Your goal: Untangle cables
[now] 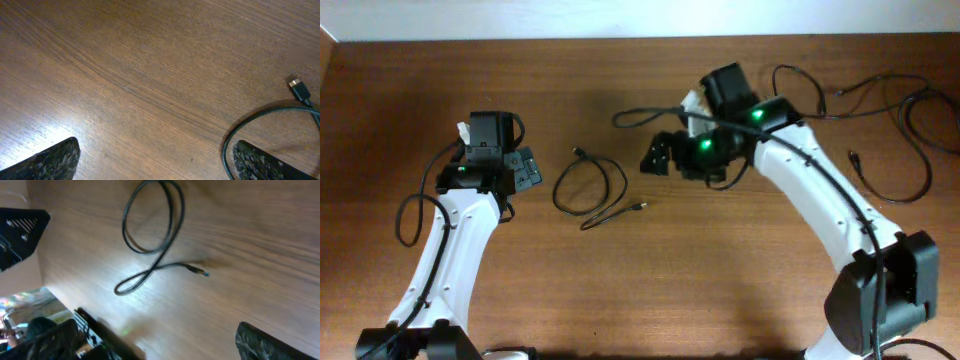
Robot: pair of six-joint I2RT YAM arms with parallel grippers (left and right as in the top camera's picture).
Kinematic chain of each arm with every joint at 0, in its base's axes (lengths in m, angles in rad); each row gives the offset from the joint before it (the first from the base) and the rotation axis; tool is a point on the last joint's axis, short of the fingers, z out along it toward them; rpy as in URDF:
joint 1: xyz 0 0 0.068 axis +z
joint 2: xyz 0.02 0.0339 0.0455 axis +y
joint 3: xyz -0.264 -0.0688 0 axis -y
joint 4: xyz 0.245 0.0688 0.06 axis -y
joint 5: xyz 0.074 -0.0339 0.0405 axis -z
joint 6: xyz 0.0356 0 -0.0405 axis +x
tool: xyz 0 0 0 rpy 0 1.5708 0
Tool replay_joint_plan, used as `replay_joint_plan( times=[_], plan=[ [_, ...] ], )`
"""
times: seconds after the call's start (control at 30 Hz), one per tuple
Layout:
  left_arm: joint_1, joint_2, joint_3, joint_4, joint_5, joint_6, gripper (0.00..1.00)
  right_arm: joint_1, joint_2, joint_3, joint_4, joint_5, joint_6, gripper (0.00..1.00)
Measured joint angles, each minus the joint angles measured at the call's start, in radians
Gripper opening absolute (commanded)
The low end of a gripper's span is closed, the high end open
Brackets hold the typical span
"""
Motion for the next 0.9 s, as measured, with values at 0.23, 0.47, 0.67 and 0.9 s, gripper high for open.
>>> replay_joint_plan(
  times=[0.23, 0.47, 0.67, 0.9],
  plan=[
    [0.000, 0.000, 0.000, -0.002, 0.000, 0.000, 0.99, 0.145, 0.000, -0.040, 0.119, 0.119, 0.152, 0.99],
    [0.000, 0.000, 0.000, -0.002, 0.000, 0.000, 0.99, 0.212, 0.019, -0.080, 0.187, 0.261, 0.234, 0.99],
    [0.000, 0.000, 0.000, -0.002, 0.000, 0.000, 0.99, 0.216, 0.091, -0.106, 0.246, 0.291, 0.237, 0.99],
    [0.000, 0.000, 0.000, -0.002, 0.000, 0.000, 0.99, 0.232, 0.091, -0.106, 0.286, 0.287, 0.269, 0.91]
  ],
)
